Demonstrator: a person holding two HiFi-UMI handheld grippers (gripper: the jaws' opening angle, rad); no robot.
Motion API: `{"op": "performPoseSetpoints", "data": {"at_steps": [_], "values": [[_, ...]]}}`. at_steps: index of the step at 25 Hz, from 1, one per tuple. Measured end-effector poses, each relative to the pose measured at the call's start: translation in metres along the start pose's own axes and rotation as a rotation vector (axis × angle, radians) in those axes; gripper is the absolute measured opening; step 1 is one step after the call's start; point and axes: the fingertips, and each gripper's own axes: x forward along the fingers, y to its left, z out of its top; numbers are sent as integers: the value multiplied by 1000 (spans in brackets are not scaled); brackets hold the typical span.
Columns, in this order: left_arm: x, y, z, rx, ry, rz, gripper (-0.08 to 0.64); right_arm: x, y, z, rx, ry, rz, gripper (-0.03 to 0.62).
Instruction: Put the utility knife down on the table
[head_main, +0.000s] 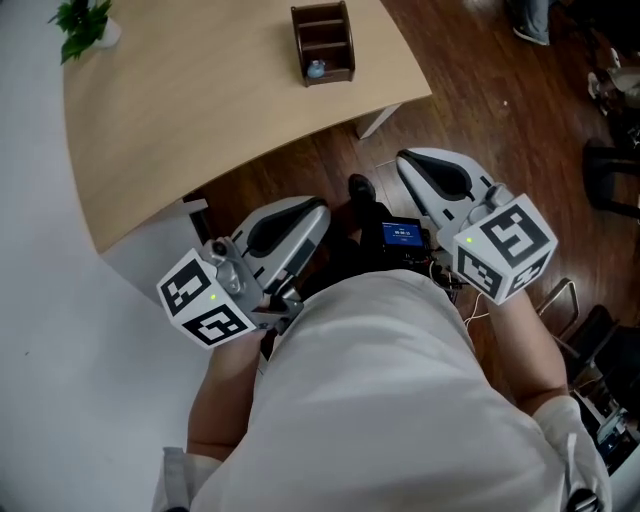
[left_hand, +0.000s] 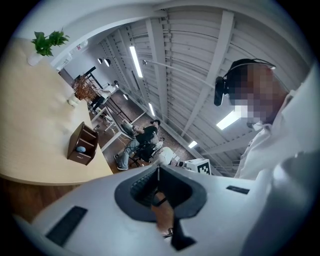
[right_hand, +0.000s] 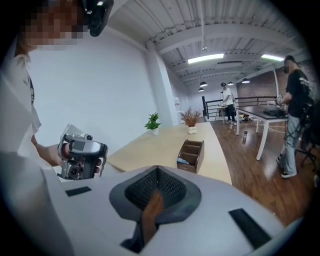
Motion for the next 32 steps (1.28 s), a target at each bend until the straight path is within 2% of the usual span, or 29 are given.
{"op": "performPoseSetpoints", "data": {"at_steps": [3,5,13,19,23,27,32], "values": [[-3,-10,-7,21,2,-23,5,-13,7,-1,83,-41,15,2],[-2,-16,-11,22,6,-33,5,-22,9,-2,97,-50,15,2],[2,-40,-25,49,6,-35,5,-57,15,-2,60,-92,7,0],[-22,-14,4,57,-4,-25,5,-22,27,19,48,-88,11,0],[-10,-29,7,46,-15,12,5,-36,20,30,35,-81,43,0],[-3,-28,11,35,-14,12,5,-33,15,40,12,-77,55,0],[9,-28,-2,24,-6,12,5,-36,7,29,5,-76,59,0]]}}
